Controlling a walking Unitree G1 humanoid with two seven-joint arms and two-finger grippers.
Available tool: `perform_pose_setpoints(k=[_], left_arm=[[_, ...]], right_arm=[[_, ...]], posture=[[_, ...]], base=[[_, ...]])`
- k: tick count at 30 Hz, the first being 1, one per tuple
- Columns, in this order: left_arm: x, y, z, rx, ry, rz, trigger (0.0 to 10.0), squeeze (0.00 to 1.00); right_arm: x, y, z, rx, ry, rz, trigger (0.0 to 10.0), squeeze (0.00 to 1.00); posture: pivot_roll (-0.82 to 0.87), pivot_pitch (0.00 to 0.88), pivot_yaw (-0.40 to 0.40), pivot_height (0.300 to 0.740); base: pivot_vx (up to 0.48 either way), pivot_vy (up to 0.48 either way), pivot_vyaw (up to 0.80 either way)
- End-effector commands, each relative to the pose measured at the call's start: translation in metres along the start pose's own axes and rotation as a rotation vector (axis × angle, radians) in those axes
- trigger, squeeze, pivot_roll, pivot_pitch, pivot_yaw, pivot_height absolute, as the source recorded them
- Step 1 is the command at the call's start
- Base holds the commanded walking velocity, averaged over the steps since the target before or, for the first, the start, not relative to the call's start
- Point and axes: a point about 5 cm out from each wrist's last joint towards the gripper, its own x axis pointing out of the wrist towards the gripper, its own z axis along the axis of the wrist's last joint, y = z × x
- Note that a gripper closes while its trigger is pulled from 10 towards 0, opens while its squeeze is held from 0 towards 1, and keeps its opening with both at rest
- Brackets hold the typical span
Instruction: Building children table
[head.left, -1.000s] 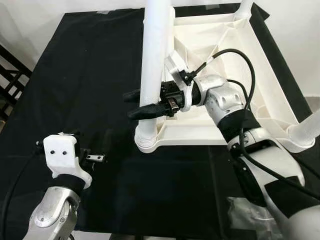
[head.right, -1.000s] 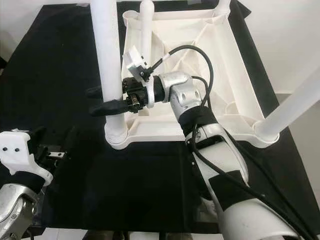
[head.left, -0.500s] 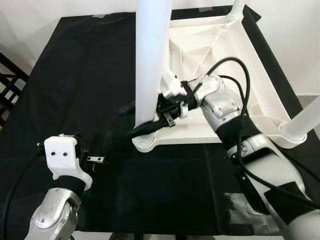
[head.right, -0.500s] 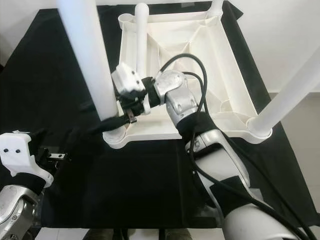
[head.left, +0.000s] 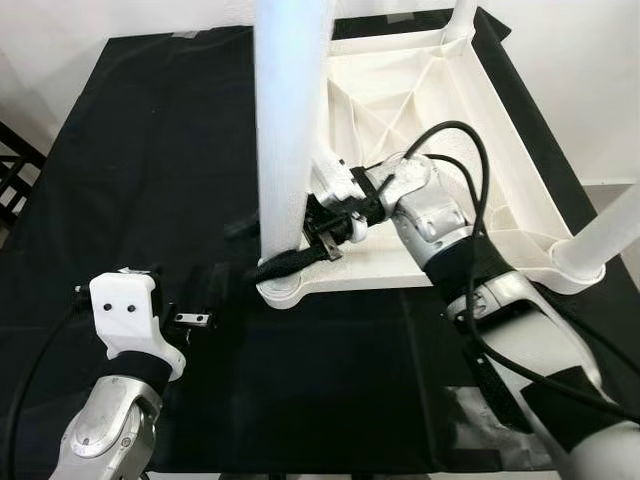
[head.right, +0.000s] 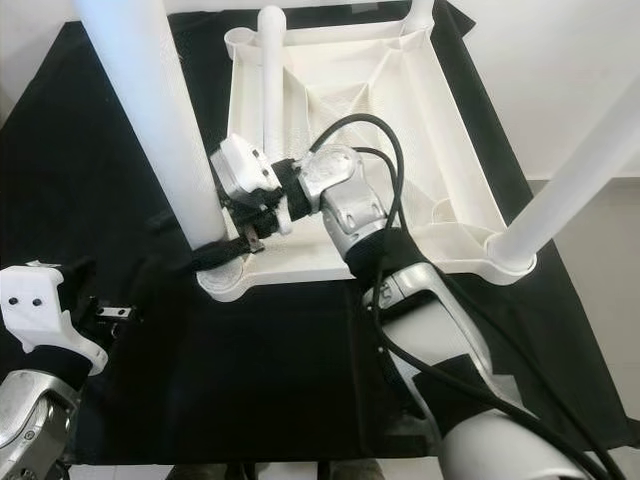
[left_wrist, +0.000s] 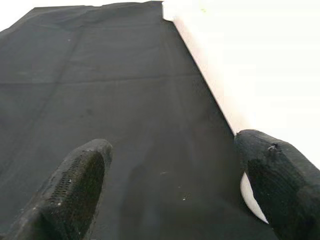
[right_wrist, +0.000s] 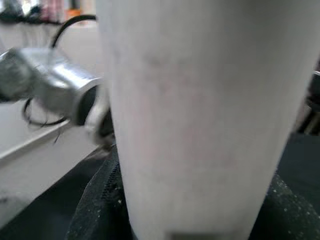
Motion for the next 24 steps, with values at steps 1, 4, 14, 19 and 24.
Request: perform_pose_setpoints(k=[1, 4, 14, 19, 24], left_arm=[[-0.003, 0.001, -0.003, -0.002, 0.025, 0.005, 10.0, 0.00], [-0.003, 0.001, -0.003, -0.002, 0.026, 0.004, 10.0, 0.00], [-0.002, 0.001, -0.004, 0.000, 0.028, 0.001, 10.0, 0.00], [-0.002, 0.001, -0.004, 0.001, 0.029, -0.001, 10.0, 0.00], [-0.002, 0.001, -0.004, 0.002, 0.029, -0.003, 10.0, 0.00]], right_arm=[[-0.003, 0.016, -0.060, 0.265, 0.152, -0.100, 10.0, 0.00], [-0.003, 0.016, -0.063, 0.289, 0.154, -0.123, 10.0, 0.00], [0.001, 0.019, -0.071, 0.272, 0.238, -0.139, 10.0, 0.00], [0.007, 0.011, -0.065, 0.275, 0.255, -0.187, 10.0, 0.00], [0.011, -0.002, -0.057, 0.311, 0.257, -0.279, 10.0, 0.00]], posture=[[0.01, 0.322, 0.014, 0.740], [0.01, 0.323, 0.018, 0.740], [0.00, 0.320, 0.020, 0.740], [0.01, 0.316, 0.020, 0.740], [0.00, 0.317, 0.018, 0.740]], base=[[0.000, 0.000, 0.00], [0.000, 0.000, 0.00], [0.000, 0.000, 0.00], [0.000, 0.000, 0.00], [0.000, 0.000, 0.00]])
